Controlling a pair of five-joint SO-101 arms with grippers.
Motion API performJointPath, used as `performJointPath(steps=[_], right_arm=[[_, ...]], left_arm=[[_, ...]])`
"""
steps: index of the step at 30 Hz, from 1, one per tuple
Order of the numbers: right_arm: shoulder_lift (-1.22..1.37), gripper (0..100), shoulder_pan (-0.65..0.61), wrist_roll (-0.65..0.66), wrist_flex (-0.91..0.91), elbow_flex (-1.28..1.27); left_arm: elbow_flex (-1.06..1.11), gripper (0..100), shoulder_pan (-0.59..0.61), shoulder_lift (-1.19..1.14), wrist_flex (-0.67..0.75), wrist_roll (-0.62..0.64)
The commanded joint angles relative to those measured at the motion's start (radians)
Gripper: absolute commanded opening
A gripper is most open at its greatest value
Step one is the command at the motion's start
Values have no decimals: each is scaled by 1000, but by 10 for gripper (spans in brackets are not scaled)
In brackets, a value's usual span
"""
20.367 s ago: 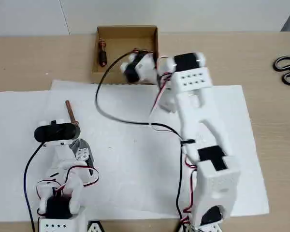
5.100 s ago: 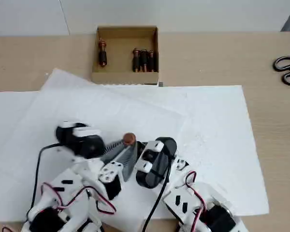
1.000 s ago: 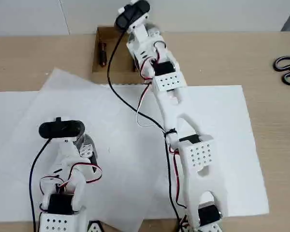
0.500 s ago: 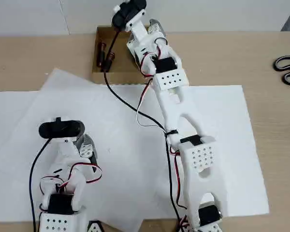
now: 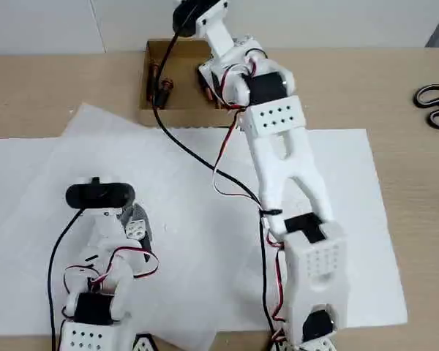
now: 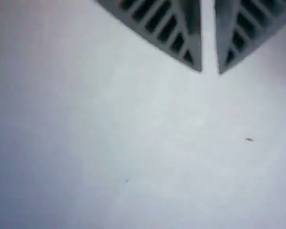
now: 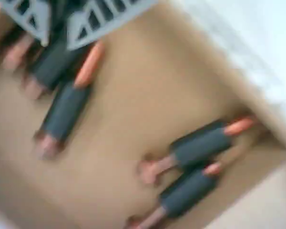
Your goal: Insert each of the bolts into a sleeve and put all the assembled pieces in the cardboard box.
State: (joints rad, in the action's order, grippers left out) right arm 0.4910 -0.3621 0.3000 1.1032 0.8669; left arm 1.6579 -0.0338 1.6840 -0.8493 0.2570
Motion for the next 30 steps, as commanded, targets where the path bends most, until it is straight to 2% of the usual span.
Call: performJointPath(steps=[1, 13, 16, 20, 30], right_arm=[[-179, 2, 2, -104, 156, 51], [-535, 2, 61, -261, 550, 51], [-651, 2, 104, -327, 578, 28], [-839, 2, 159, -328, 579, -114], [-1351, 2, 314, -338, 527, -701]], left_arm=[[-2, 6, -8, 11, 21, 3], [-2, 6, -8, 11, 20, 3], [-2, 6, -8, 11, 20, 3], [-2, 6, -8, 11, 20, 5], [-2, 6, -8, 11, 20, 5]])
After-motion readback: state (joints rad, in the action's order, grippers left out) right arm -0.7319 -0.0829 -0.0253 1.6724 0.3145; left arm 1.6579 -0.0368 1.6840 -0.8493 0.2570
